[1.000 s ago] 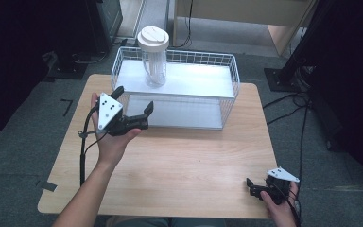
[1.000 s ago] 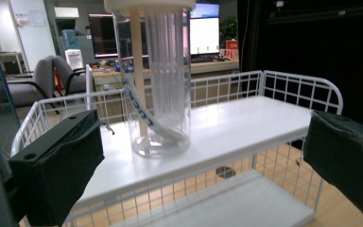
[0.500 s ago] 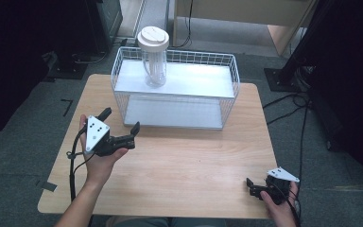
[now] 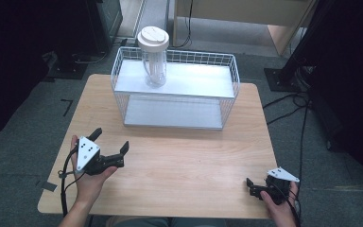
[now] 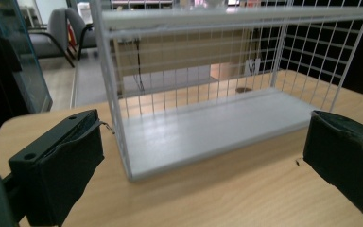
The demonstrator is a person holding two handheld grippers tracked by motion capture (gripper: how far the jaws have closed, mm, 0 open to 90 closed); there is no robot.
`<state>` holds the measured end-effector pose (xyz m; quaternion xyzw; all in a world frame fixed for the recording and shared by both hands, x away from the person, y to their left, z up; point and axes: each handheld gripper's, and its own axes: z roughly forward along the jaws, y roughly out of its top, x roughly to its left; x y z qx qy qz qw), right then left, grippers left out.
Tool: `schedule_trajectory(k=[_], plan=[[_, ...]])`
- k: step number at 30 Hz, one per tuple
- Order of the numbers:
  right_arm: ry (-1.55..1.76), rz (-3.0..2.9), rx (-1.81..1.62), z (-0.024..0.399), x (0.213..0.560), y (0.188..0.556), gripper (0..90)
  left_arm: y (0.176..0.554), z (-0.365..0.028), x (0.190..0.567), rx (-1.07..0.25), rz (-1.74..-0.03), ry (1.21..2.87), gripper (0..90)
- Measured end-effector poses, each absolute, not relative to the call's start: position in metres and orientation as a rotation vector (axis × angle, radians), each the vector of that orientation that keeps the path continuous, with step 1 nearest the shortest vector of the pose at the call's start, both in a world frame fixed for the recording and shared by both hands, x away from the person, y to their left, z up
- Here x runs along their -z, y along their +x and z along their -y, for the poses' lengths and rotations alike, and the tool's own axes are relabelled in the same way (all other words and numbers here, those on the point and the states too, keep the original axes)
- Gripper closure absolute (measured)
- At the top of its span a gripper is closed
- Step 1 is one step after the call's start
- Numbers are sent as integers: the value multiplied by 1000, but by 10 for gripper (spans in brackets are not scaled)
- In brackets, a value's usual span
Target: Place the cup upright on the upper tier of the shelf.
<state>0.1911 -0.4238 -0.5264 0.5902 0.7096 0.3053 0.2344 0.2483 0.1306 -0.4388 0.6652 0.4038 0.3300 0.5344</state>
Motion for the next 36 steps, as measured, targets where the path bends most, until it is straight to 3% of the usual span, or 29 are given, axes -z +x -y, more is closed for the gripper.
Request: schedule_trajectory(k=[20,36], plan=[[1631,-1935,-835,423,526,191,6,229,-190,487,-814,-1198,1708,0],[1632,-1934,-834,423,526,191,6,222,-224,510,-739,-1349,1852,0]])
